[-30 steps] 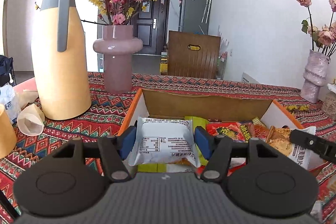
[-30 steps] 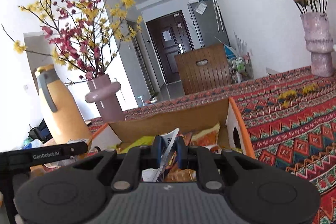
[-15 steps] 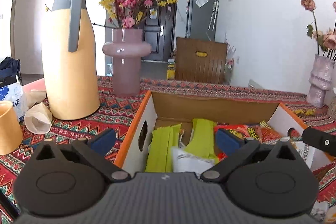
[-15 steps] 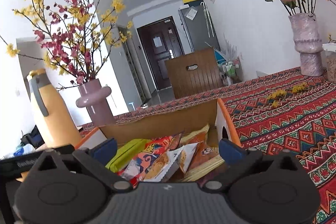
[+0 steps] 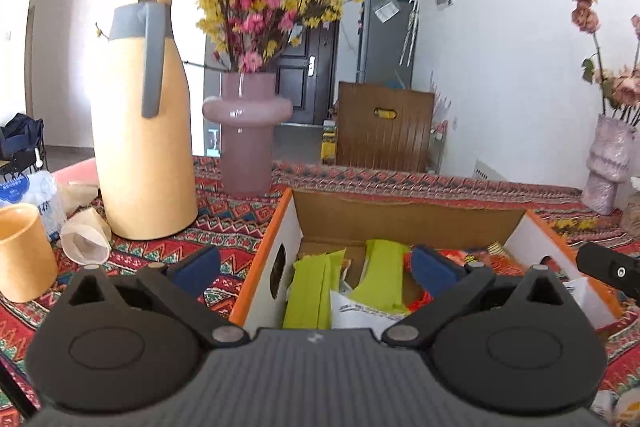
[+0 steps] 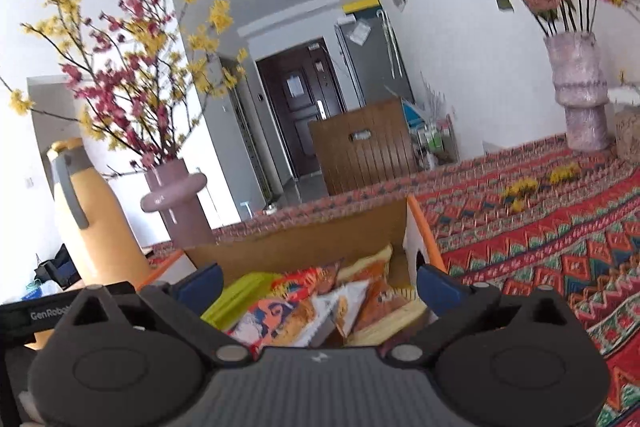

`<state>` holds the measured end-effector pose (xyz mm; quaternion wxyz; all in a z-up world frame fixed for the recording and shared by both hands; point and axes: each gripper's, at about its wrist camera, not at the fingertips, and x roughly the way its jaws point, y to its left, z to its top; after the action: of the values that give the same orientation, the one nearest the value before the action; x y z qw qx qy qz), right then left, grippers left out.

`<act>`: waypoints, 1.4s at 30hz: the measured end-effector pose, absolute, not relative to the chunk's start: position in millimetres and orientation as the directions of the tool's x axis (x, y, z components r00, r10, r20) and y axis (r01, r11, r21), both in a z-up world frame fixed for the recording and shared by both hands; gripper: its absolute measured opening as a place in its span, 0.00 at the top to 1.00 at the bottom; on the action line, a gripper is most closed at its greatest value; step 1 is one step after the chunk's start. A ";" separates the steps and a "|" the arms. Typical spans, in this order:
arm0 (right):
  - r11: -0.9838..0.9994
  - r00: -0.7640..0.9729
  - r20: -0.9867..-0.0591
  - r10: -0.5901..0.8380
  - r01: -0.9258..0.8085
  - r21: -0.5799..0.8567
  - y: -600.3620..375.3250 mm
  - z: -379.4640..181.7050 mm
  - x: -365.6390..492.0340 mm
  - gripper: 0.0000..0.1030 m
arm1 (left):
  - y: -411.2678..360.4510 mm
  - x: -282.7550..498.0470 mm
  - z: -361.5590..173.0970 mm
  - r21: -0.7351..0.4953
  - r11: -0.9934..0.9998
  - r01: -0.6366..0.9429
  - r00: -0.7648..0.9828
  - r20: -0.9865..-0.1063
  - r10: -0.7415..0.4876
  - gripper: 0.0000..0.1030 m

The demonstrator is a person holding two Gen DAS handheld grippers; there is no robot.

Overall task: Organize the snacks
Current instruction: 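Withdraw both grippers from the box back to the remaining packets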

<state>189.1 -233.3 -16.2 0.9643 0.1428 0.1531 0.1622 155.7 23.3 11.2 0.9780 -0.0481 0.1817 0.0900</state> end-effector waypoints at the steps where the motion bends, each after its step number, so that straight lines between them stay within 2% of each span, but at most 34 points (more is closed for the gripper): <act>1: 0.907 0.902 -0.240 0.357 -0.274 0.319 -233.8 -12.5 185.8 0.00 | 23.1 150.7 13.6 -0.060 0.980 -0.188 0.920 -0.360 0.154 0.00; 7: 0.913 0.905 -0.222 0.364 -0.298 0.280 -238.3 0.8 158.7 0.00 | 24.2 123.5 19.8 -0.056 0.984 -0.171 0.928 -0.345 0.141 0.00; 18: 0.945 0.906 -0.292 0.306 -0.251 0.211 -259.8 -15.3 114.7 0.00 | 34.1 83.9 3.9 -0.039 0.985 -0.167 0.912 -0.386 0.140 0.00; 27: 0.960 0.907 -0.344 0.243 -0.174 0.219 -284.4 -42.8 89.8 0.00 | 46.1 68.6 -25.5 -0.026 0.980 -0.196 0.886 -0.432 0.166 0.00; 42: 0.973 0.892 -0.394 0.223 -0.179 0.147 -270.7 -53.4 67.5 0.00 | 44.6 61.7 -37.9 -0.043 0.987 -0.152 0.897 -0.425 0.120 0.00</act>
<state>67.5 -270.7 -53.4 0.9711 0.0535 0.2085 0.1035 61.7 44.6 -37.9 0.9732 -0.0376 0.2157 0.0699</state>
